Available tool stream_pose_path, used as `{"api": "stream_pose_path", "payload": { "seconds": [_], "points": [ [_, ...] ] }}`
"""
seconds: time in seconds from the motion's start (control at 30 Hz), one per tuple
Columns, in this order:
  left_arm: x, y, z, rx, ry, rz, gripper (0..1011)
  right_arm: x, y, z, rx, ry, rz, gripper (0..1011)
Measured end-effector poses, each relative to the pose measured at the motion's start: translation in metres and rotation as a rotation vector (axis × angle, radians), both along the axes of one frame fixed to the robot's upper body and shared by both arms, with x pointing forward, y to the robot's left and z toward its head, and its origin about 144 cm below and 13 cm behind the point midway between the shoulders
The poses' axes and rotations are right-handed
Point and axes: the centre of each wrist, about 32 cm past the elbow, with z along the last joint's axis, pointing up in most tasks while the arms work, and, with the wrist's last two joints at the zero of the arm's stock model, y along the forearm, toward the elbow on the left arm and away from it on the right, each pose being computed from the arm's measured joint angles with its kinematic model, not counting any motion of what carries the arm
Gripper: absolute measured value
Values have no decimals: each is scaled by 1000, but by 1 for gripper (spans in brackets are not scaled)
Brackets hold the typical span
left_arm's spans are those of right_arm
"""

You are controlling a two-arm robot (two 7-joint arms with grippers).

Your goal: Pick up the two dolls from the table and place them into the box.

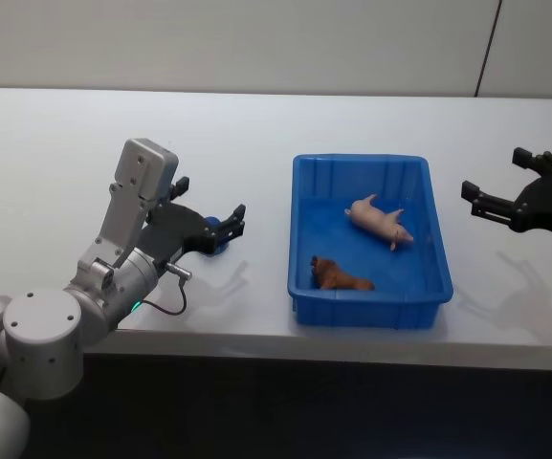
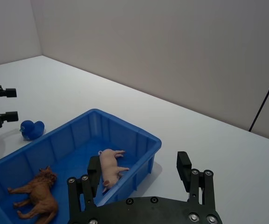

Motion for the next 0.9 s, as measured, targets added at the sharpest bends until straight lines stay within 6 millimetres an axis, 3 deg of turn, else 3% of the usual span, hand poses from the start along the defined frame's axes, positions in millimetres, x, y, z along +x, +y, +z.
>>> {"api": "stream_pose_path", "payload": {
  "seconds": [0.77,0.9],
  "points": [
    [38,20,-41,-9,125,-60,1002,-1,-1,0,0,0,-1,1000],
    [40,23,-44,-5,133,-63,886,-1,-1,0,0,0,-1,1001]
  ]
}}
